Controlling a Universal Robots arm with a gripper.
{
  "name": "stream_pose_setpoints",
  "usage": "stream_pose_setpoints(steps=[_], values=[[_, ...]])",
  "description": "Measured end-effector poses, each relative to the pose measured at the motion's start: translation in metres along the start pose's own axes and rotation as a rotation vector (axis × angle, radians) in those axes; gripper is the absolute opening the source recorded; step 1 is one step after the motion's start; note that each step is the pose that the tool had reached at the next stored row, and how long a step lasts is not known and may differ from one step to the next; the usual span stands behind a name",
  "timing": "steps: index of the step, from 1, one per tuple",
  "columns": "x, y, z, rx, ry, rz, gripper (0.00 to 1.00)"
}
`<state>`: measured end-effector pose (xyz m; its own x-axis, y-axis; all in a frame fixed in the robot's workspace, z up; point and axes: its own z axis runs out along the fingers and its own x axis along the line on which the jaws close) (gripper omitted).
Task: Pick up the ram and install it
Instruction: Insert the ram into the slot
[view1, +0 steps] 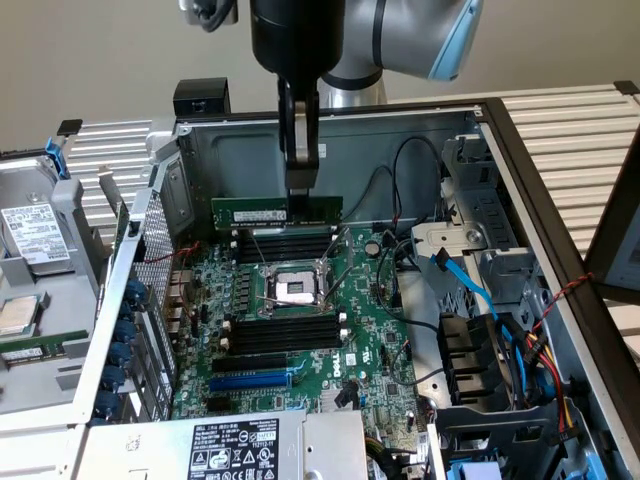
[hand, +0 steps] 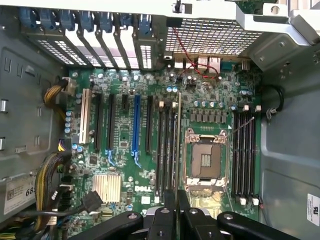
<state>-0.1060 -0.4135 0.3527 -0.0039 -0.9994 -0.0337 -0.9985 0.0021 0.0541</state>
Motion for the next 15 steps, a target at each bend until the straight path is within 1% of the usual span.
stream_pose_setpoints(steps=[10, 15], values=[[-0.004, -0.0009, 0.0184, 0.0000, 0.0000, 0.000, 0.13], [-0.004, 0.0011, 0.0277, 0.0000, 0.0000, 0.000, 0.13]])
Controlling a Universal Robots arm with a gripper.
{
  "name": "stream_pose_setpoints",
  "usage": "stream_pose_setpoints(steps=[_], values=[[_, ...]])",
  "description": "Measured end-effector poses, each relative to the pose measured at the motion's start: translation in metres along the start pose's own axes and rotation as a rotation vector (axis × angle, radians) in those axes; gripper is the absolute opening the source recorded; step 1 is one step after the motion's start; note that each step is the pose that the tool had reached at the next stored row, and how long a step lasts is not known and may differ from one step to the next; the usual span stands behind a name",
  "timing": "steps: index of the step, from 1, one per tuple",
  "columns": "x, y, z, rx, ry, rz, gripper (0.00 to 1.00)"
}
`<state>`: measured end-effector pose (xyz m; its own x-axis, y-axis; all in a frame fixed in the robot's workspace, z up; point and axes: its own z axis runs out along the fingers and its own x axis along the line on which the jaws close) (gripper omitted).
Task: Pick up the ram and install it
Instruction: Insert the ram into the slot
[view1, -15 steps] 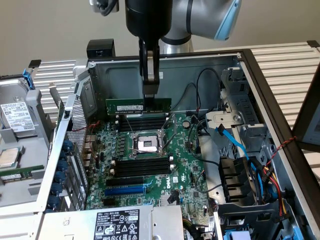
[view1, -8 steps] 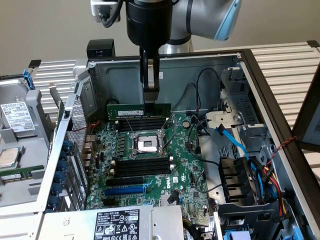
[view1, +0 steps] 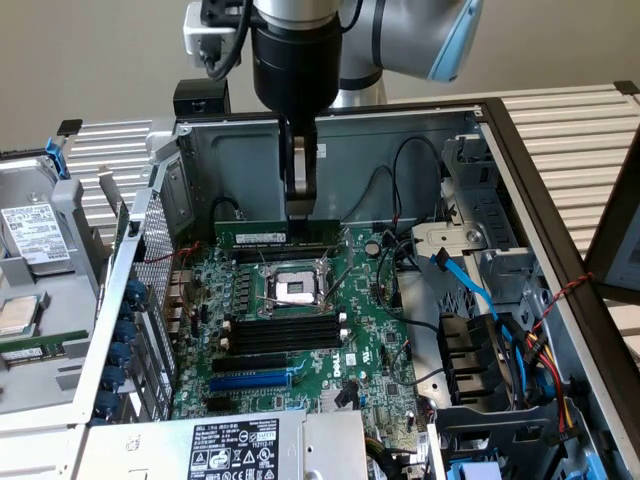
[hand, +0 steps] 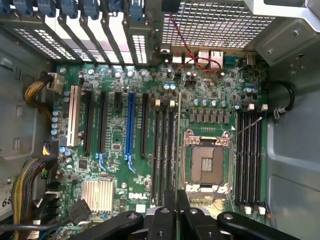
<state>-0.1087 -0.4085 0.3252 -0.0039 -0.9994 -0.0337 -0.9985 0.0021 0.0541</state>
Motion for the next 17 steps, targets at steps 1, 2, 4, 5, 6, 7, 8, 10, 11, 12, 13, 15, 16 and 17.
stream_pose_setpoints(steps=[1, 2, 4, 5, 6, 7, 8, 10, 11, 12, 13, 15, 16, 17], values=[[0.000, 0.0003, 0.0018, 0.0000, -0.0001, 0.000, 0.13], [0.000, 0.0003, 0.0037, 0.0001, -0.0001, 0.000, 0.13], [0.001, 0.0002, 0.0073, 0.0000, 0.0000, 0.000, 0.13], [0.001, 0.0001, 0.0091, 0.0000, 0.0000, 0.000, 0.13], [0.001, 0.0000, 0.0109, 0.0000, 0.0000, 0.000, 0.13], [0.002, -0.0002, 0.0127, 0.0001, -0.0001, 0.000, 0.13], [0.002, -0.0003, 0.0145, 0.0000, -0.0001, 0.000, 0.13], [0.004, -0.0005, 0.0182, 0.0000, 0.0000, 0.000, 0.13], [0.004, -0.0005, 0.0199, 0.0000, 0.0000, 0.000, 0.13], [0.005, -0.0006, 0.0217, 0.0000, -0.0001, 0.000, 0.13], [0.006, -0.0008, 0.0235, 0.0000, -0.0001, 0.000, 0.13], [0.007, -0.0009, 0.0271, 0.0000, 0.0000, 0.000, 0.13], [0.008, -0.0011, 0.0289, 0.0001, -0.0001, 0.000, 0.13], [0.009, -0.0011, 0.0307, 0.0000, 0.0000, 0.000, 0.13]])
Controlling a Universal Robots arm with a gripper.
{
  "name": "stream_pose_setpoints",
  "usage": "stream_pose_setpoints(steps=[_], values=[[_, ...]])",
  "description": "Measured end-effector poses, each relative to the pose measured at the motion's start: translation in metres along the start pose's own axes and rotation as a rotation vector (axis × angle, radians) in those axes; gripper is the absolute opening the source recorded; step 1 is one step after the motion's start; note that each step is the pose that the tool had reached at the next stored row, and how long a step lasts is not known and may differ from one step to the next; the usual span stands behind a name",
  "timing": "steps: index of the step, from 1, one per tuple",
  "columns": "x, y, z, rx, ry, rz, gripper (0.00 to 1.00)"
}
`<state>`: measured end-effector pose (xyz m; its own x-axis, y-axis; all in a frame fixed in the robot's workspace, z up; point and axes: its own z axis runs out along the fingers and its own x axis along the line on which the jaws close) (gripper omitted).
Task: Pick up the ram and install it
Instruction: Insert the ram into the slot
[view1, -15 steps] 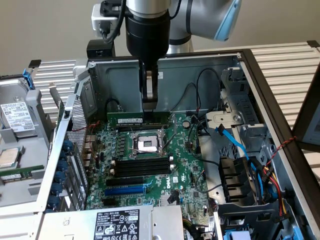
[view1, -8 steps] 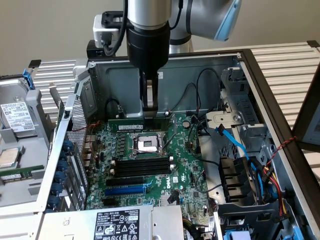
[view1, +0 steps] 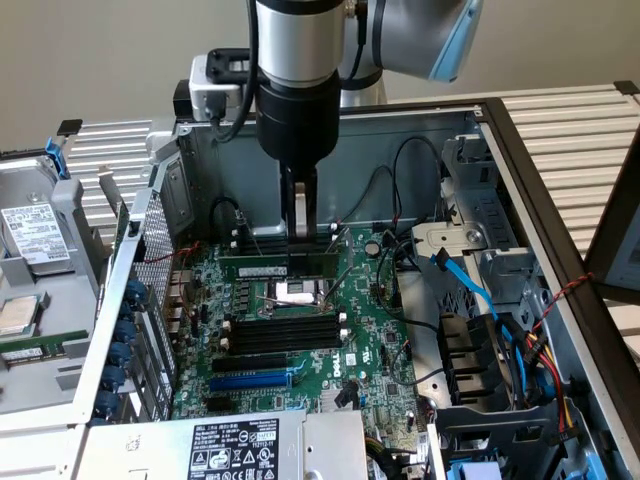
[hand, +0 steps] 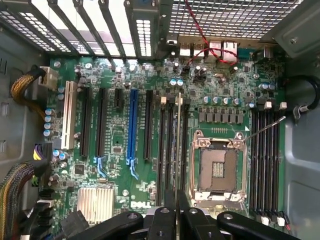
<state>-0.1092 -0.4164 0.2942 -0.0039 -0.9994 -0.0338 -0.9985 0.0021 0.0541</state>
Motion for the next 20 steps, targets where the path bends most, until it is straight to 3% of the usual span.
stream_pose_setpoints(steps=[10, 20], values=[[0.009, -0.0015, 0.0177, 0.0000, -0.0001, 0.001, 0.13], [0.012, -0.0050, 0.0357, 0.0001, -0.0001, 0.001, 0.13]])
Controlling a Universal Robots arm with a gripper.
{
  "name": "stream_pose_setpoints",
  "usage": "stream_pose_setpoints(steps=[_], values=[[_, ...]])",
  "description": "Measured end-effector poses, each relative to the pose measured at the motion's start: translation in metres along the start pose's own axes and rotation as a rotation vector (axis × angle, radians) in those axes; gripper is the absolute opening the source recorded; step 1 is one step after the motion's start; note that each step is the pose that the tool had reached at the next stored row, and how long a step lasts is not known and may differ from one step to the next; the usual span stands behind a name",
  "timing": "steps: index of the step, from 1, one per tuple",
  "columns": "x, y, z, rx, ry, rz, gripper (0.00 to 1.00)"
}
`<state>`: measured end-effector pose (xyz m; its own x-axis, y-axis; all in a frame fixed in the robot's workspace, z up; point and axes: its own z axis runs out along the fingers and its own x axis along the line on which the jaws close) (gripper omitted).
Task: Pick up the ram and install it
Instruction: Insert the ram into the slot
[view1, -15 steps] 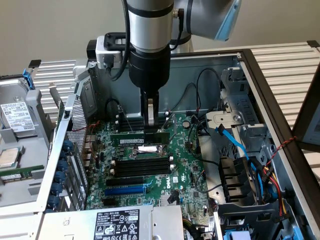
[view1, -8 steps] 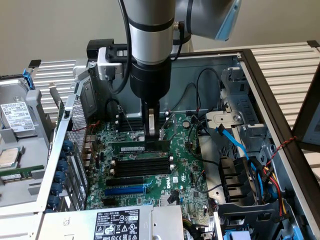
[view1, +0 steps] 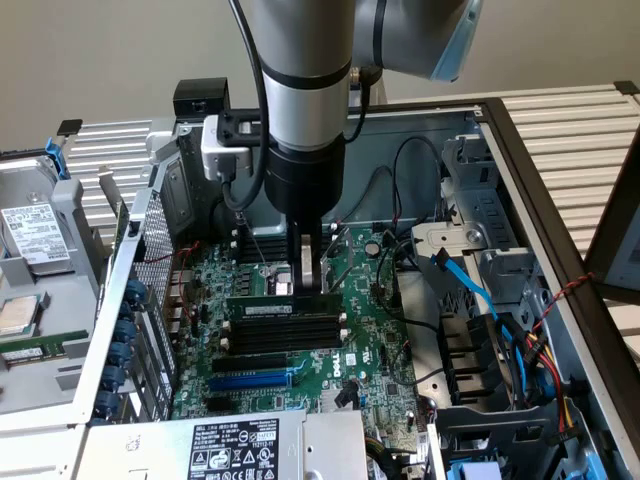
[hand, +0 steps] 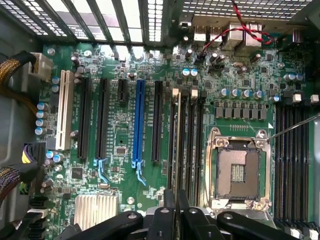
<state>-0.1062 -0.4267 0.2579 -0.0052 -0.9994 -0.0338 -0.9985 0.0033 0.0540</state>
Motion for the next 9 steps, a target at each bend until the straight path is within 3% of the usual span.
stream_pose_setpoints(steps=[9], values=[[-0.003, -0.0007, 0.0166, 0.0002, 0.0000, 0.000, 0.13]])
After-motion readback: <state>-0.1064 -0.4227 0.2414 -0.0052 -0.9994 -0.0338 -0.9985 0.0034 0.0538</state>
